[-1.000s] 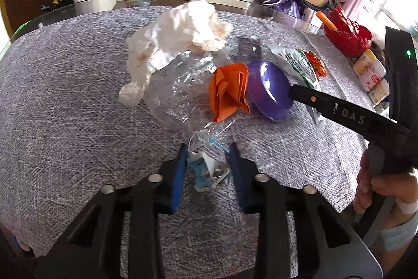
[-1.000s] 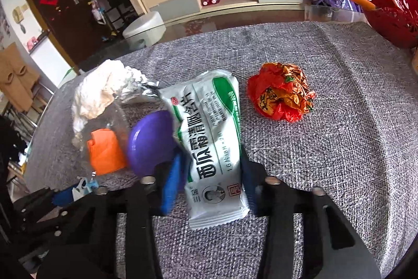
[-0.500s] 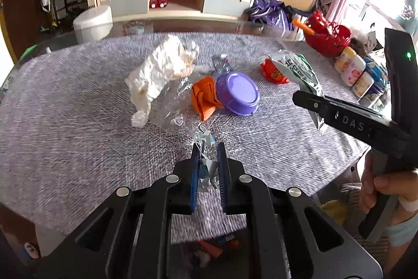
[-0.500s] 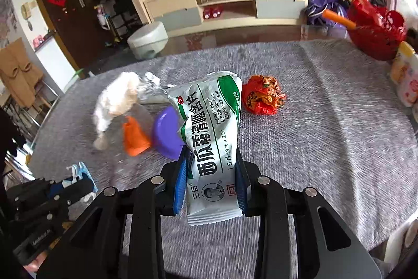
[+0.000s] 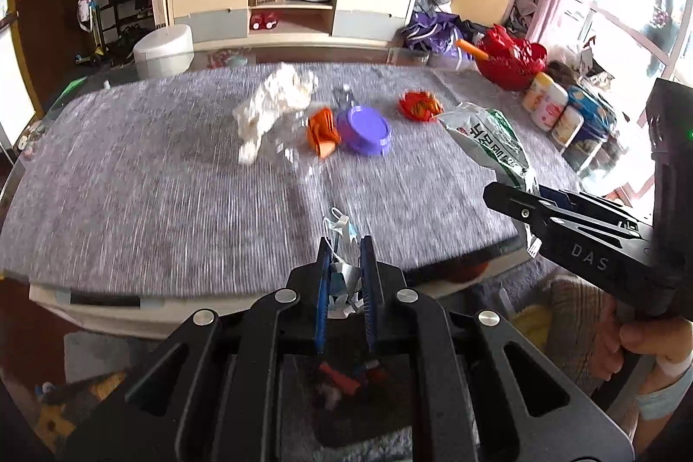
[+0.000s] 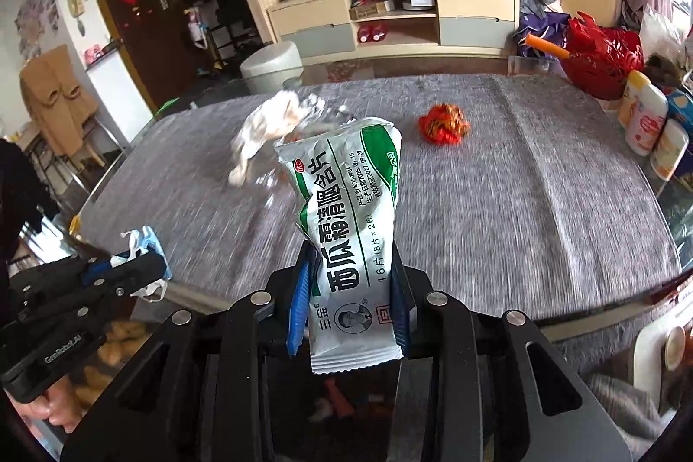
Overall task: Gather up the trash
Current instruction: 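Lower the wrapper and snack packet into the bin and open both grippers, then raise both tools back over the table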
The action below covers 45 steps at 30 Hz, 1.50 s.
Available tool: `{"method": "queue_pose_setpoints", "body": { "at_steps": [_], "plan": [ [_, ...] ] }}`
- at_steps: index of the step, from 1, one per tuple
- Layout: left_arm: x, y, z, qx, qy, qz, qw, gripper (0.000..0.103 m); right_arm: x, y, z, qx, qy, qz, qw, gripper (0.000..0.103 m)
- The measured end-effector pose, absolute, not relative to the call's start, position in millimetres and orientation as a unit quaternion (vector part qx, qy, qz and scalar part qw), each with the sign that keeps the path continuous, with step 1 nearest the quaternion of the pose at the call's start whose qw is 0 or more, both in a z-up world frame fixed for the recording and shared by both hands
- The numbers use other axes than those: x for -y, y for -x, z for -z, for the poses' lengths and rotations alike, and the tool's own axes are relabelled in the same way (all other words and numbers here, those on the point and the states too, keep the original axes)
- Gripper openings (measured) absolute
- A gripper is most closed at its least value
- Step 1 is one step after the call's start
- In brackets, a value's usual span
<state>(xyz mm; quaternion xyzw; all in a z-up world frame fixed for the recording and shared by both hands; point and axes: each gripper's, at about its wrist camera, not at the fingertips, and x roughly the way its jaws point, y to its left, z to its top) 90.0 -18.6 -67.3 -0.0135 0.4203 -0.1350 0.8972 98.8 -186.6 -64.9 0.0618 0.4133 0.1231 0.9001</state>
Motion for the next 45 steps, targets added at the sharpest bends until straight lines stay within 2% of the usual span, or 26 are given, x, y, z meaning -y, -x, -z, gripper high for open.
{"method": "queue_pose_setpoints", "body": {
  "at_steps": [12, 24, 30, 35, 37, 38, 39, 41, 42, 43, 45],
  "plan": [
    [19.0, -37.8, 134.1, -0.481, 0.013, 0.152, 0.863, 0.012, 182.5, -48.0, 132.3, -0.483, -0.073, -0.137, 0.862, 0.033],
    [28.1, -31.3, 220.8, -0.548, 0.016, 0.165, 0.820, 0.012, 171.6, -42.8, 206.2, -0.549, -0.076, -0.133, 0.822, 0.033],
    [27.4, -32.0, 239.7, -0.571, 0.021, 0.166, 0.804, 0.012, 165.5, -47.2, 229.4, -0.578, -0.080, -0.136, 0.800, 0.034],
    [26.8, -34.5, 250.6, -0.587, 0.028, 0.170, 0.791, 0.017, 164.8, -52.7, 232.3, -0.582, -0.088, -0.134, 0.797, 0.037],
    [26.9, -35.2, 252.4, -0.589, 0.029, 0.171, 0.789, 0.020, 166.0, -54.2, 233.5, -0.583, -0.092, -0.133, 0.796, 0.043],
    [27.2, -35.9, 252.7, -0.589, 0.030, 0.172, 0.789, 0.025, 167.0, -54.9, 234.6, -0.584, -0.096, -0.132, 0.795, 0.052],
    [27.1, -36.0, 252.8, -0.589, 0.031, 0.172, 0.789, 0.030, 167.5, -55.6, 235.5, -0.584, -0.098, -0.132, 0.795, 0.056],
    [26.3, -36.8, 252.3, -0.589, 0.033, 0.172, 0.789, 0.036, 169.8, -56.7, 235.5, -0.582, -0.103, -0.130, 0.796, 0.059],
    [25.9, -37.0, 251.8, -0.588, 0.034, 0.171, 0.790, 0.042, 170.2, -57.4, 235.3, -0.582, -0.105, -0.128, 0.796, 0.060],
    [24.7, -37.4, 250.8, -0.587, 0.034, 0.167, 0.792, 0.053, 172.4, -58.0, 234.5, -0.580, -0.107, -0.123, 0.798, 0.065],
    [23.1, -38.8, 248.1, -0.582, 0.030, 0.152, 0.798, 0.069, 177.6, -59.3, 232.3, -0.576, -0.111, -0.109, 0.802, 0.074]
  ]
}}
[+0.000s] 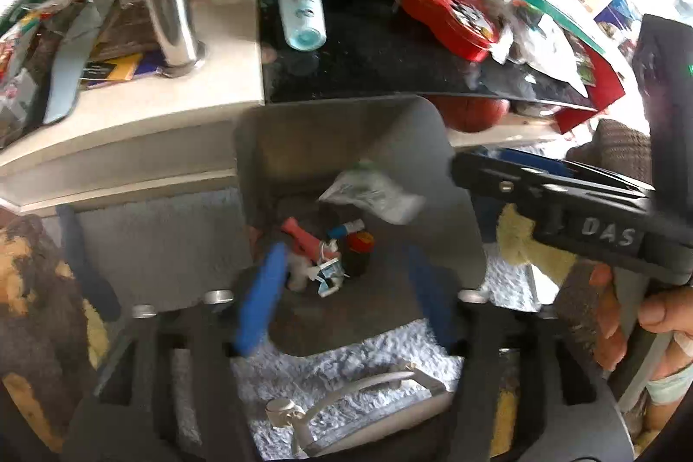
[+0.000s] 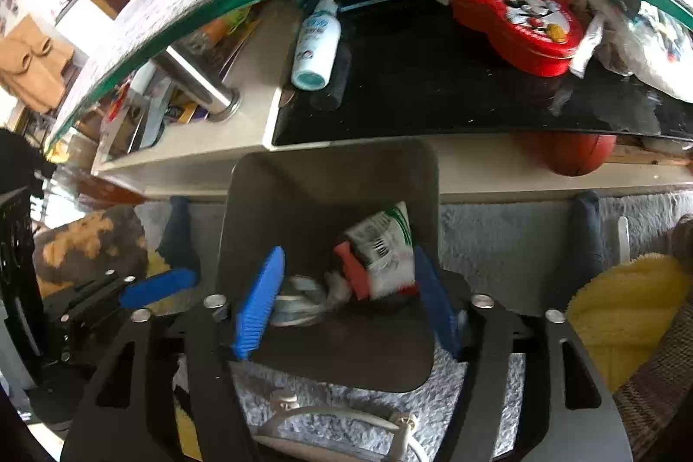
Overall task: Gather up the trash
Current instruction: 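Raise both tools back over the table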
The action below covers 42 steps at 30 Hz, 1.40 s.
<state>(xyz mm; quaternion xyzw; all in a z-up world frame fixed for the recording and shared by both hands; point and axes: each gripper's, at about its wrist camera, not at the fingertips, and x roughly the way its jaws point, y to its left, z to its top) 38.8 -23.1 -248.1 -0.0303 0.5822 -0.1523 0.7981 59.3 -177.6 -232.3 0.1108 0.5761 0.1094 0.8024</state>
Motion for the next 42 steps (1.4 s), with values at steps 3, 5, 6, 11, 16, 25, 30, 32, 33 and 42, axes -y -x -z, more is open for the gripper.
{"method": "queue_pose_setpoints", "body": {
  "at_steps": [3, 5, 6, 11, 16, 25, 30, 32, 33, 42],
  "plan": [
    [19.7, -40.5, 238.9, -0.570, 0.015, 0.130, 0.811, 0.084, 188.4, -61.0, 226.4, -0.570, -0.113, -0.085, 0.809, 0.085],
    [17.2, -41.9, 230.3, -0.560, 0.011, 0.118, 0.820, 0.093, 195.2, -61.6, 219.9, -0.564, -0.112, -0.071, 0.815, 0.092],
    [15.7, -42.9, 226.5, -0.556, 0.011, 0.114, 0.823, 0.094, 197.1, -61.8, 216.6, -0.561, -0.113, -0.069, 0.817, 0.092],
    [13.2, -47.1, 204.3, -0.543, 0.011, 0.100, 0.834, 0.095, 206.9, -63.0, 191.7, -0.542, -0.121, -0.065, 0.829, 0.098],
    [14.2, -52.6, 171.1, -0.519, 0.008, 0.100, 0.849, 0.095, 213.3, -69.5, 156.8, -0.513, -0.127, -0.067, 0.846, 0.099],
    [3.5, -84.5, 108.6, -0.473, 0.026, 0.083, 0.877, 0.095, 226.6, -109.2, 96.8, -0.462, -0.111, -0.063, 0.877, 0.099],
    [-9.0, -119.3, 79.9, -0.450, 0.041, 0.059, 0.890, 0.095, 233.1, -134.4, 80.2, -0.447, -0.103, -0.058, 0.887, 0.099],
    [-11.4, -133.4, 71.2, -0.444, 0.038, 0.052, 0.894, 0.095, 236.6, -148.1, 76.0, -0.443, -0.102, -0.054, 0.889, 0.099],
    [-11.3, -141.6, 67.2, -0.442, 0.034, 0.050, 0.895, 0.095, 239.0, -156.4, 73.8, -0.442, -0.104, -0.053, 0.889, 0.099],
    [-15.2, -222.1, 54.4, -0.427, 0.027, 0.042, 0.903, 0.095, 252.5, -241.8, 79.4, -0.445, -0.114, -0.025, 0.888, 0.099]
  ]
}}
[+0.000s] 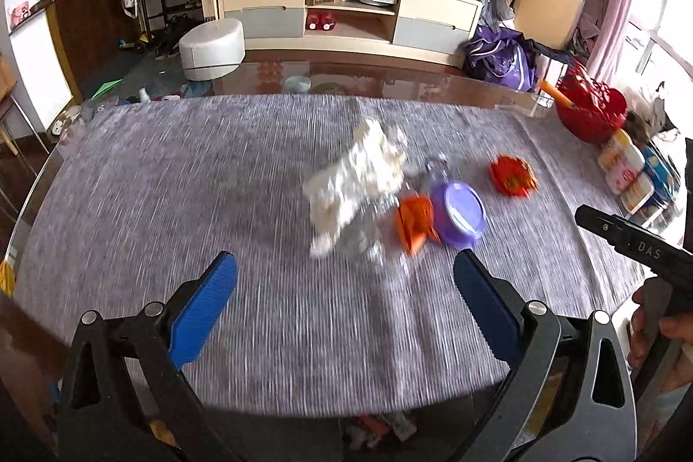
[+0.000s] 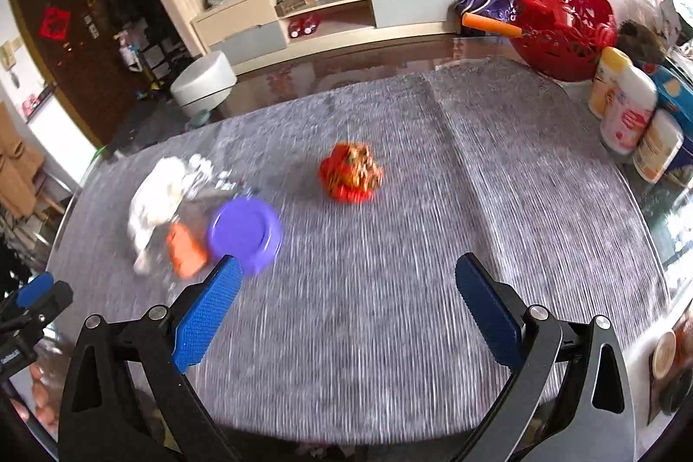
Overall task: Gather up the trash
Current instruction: 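Raise both tools back over the table, then grasp the white tissue with the left gripper while the right grasps the red foil ornament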
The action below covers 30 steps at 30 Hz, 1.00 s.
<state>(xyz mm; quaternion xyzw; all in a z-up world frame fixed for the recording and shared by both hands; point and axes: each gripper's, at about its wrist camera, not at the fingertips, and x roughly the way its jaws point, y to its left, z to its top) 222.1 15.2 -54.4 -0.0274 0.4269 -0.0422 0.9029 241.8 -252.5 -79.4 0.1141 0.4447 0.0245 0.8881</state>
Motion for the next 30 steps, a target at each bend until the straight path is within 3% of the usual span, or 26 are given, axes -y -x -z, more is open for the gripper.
{"method": "queue_pose_setpoints", "body": {
  "at_steps": [7, 12, 16, 20, 21, 24, 25, 30],
  "plan": [
    [-16.3, -276.4, 65.1, -0.423, 0.017, 0.054, 0.904, 0.092, 244.7, -292.2, 101.6, -0.454, -0.108, -0.018, 0.884, 0.099],
    [-7.6, -308.7, 79.2, -0.435, 0.004, 0.075, 0.897, 0.064, 244.2, -315.8, 114.7, -0.453, -0.111, -0.011, 0.885, 0.098],
    [0.4, -320.4, 90.1, -0.446, -0.009, 0.088, 0.891, 0.053, 244.6, -329.0, 122.7, -0.454, -0.113, -0.020, 0.884, 0.092],
    [1.9, -324.5, 96.6, -0.454, -0.010, 0.095, 0.886, 0.035, 238.9, -337.4, 132.1, -0.464, -0.108, -0.037, 0.878, 0.081],
    [2.4, -324.7, 97.7, -0.455, -0.011, 0.095, 0.885, 0.027, 237.8, -339.1, 134.2, -0.467, -0.108, -0.041, 0.877, 0.078],
    [2.7, -324.2, 99.5, -0.457, -0.014, 0.095, 0.884, 0.011, 233.6, -338.7, 140.0, -0.474, -0.104, -0.051, 0.873, 0.058],
    [2.8, -323.7, 99.7, -0.457, -0.015, 0.096, 0.884, 0.007, 231.7, -337.4, 141.3, -0.476, -0.101, -0.054, 0.872, 0.047],
    [3.8, -317.3, 93.0, -0.450, -0.017, 0.097, 0.888, 0.001, 230.5, -325.0, 132.2, -0.464, -0.098, -0.061, 0.878, 0.042]
  ]
}}
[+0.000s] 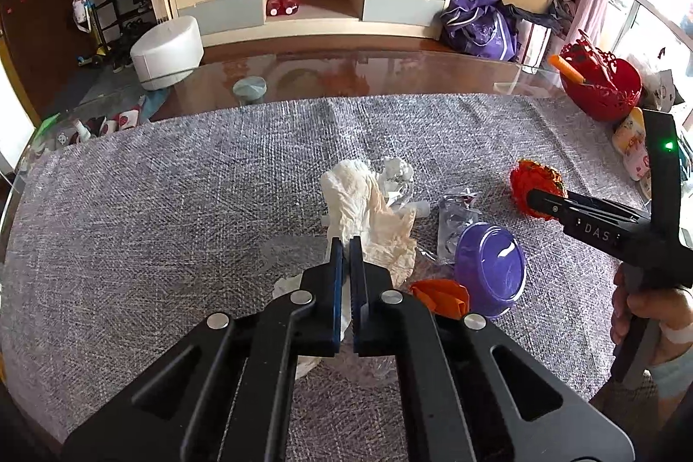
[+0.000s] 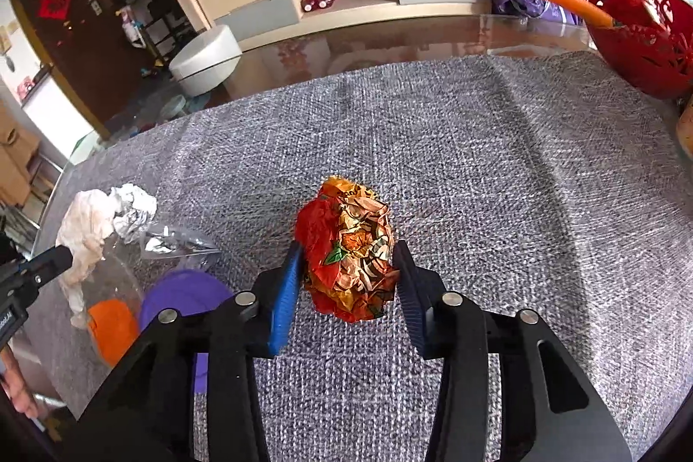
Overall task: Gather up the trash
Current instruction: 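Grasp the white tissue with the left gripper while the right grasps the red foil ornament, then lower the tissue and ornament into the bin and open both grippers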
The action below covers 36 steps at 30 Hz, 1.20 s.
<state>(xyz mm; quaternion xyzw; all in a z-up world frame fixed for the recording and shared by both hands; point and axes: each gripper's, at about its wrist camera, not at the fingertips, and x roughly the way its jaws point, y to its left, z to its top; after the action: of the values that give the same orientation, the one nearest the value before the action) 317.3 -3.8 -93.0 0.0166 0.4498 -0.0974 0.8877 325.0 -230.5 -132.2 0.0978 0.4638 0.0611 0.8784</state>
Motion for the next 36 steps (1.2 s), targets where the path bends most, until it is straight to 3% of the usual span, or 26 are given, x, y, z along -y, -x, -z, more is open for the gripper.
{"method": "queue_pose_setpoints", "body": {
  "at_steps": [14, 23, 29, 36],
  "plan": [
    [2.3, -253.4, -2.0, -0.366, -0.015, 0.095, 0.925, 0.001, 217.6, -268.3, 31.0, -0.392, -0.085, -0.091, 0.911, 0.042],
    [3.2, -175.2, -43.3, -0.328, -0.011, 0.096, 0.940, 0.001, 206.5, -186.3, -29.7, -0.341, -0.049, -0.098, 0.934, 0.042],
    [10.3, -115.9, -35.7, -0.328, -0.011, 0.117, 0.937, 0.001, 202.3, -133.3, -27.1, -0.343, -0.041, -0.116, 0.931, 0.042],
    [15.6, -66.0, 7.9, -0.359, 0.003, 0.134, 0.924, 0.001, 198.9, -83.2, 29.4, -0.387, -0.042, -0.123, 0.913, 0.042]
  ]
}}
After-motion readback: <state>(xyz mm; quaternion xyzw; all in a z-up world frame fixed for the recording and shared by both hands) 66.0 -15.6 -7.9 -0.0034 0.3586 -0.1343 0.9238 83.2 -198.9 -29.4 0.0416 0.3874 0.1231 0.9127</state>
